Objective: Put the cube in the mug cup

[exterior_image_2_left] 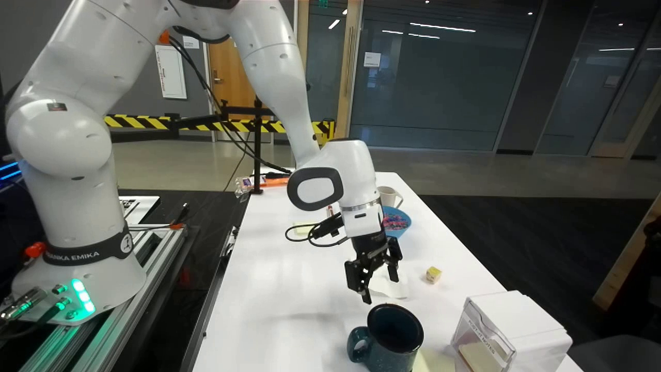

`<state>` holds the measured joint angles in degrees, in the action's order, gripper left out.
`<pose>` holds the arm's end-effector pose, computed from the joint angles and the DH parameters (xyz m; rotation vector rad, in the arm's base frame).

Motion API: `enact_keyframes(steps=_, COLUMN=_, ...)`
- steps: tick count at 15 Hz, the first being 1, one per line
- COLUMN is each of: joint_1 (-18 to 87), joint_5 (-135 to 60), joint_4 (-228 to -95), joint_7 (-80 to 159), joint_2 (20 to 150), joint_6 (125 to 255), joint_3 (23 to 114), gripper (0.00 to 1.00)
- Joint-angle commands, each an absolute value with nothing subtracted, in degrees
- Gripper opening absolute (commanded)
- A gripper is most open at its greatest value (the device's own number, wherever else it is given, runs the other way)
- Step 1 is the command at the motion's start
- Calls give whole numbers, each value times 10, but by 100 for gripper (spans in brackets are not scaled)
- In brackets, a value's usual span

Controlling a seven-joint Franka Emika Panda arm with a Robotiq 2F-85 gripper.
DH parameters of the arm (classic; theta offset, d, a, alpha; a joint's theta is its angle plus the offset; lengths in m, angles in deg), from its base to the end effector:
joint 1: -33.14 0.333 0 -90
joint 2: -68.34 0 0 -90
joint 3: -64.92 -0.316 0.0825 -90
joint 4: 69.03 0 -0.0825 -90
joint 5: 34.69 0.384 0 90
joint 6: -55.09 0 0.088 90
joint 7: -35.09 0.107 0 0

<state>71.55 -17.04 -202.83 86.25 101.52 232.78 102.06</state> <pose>0.5368 -0.0252 0.1767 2.5925 -1.4920 0.6404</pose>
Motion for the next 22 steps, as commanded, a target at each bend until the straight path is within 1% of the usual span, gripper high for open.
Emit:
enact_keyframes(steps=1, joint_1=722, joint_5=-161, joint_4=-2011, joint_7=927, joint_2=1014, joint_6=2278, joint_3=1023, gripper=100)
enact_keyframes(steps=4, joint_1=693, joint_5=-171, joint_4=-1987, joint_7=979, joint_2=1011, joint_6=2251, joint_3=1000, gripper=100)
enact_keyframes(steps=12, joint_1=595, joint_5=-191, joint_4=-1923, joint_7=1041, joint_2=1028, joint_6=2263, joint_3=915, gripper=100)
enact_keyframes(steps=22, joint_1=548, joint_5=-196, joint_4=-1897, joint_7=1056, joint_2=1060, joint_6=2251, joint_3=891, gripper=100)
